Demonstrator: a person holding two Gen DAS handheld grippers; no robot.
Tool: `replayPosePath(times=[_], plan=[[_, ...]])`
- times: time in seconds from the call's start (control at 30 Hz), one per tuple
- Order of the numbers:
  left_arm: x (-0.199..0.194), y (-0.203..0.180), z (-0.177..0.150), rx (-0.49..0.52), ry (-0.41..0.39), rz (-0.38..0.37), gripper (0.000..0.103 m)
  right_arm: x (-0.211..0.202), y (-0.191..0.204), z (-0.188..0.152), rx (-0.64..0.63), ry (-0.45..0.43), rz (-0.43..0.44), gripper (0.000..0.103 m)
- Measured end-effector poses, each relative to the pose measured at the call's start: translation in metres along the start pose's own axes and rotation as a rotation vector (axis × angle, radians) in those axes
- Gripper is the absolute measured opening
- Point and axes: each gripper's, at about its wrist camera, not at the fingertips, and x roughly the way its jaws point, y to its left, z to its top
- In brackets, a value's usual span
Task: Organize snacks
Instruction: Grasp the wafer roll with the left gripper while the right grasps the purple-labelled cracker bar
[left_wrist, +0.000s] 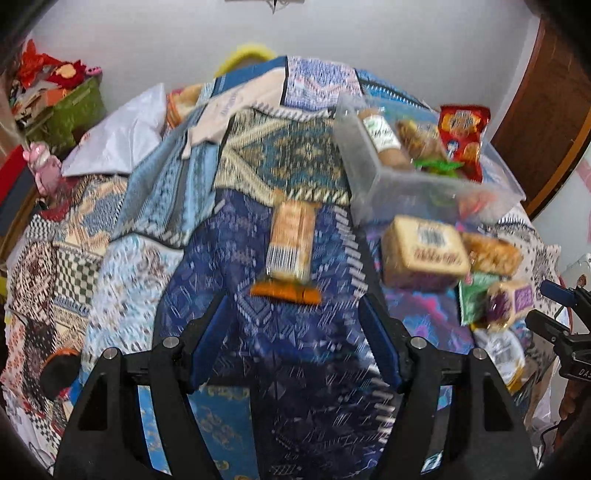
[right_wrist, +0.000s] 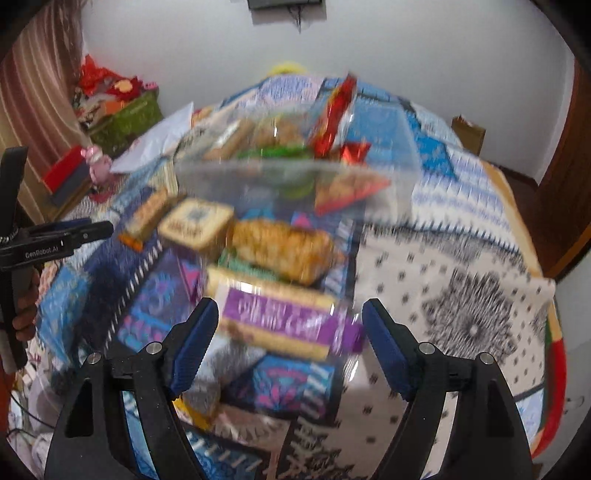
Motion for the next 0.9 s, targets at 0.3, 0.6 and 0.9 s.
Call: replayPosePath(times=[0.3,0.6,0.9], plan=[[0.017,0.003,-0.002,0.002,0.023,0.003,0.071,0.020,0.011,0.004,-0.080,0.039,-0.025,0.091],[0.034,0.003,0.020,0.022,0.003,0.008,0.071,0.039,0.013,0.019,-0.119,0.078,0.041,0.091],[0.063,0.003,0.040,0.035,0.009,0.031,0.057,0.040,0.009,0.012,-0.093,0.096,0.104,0.059]])
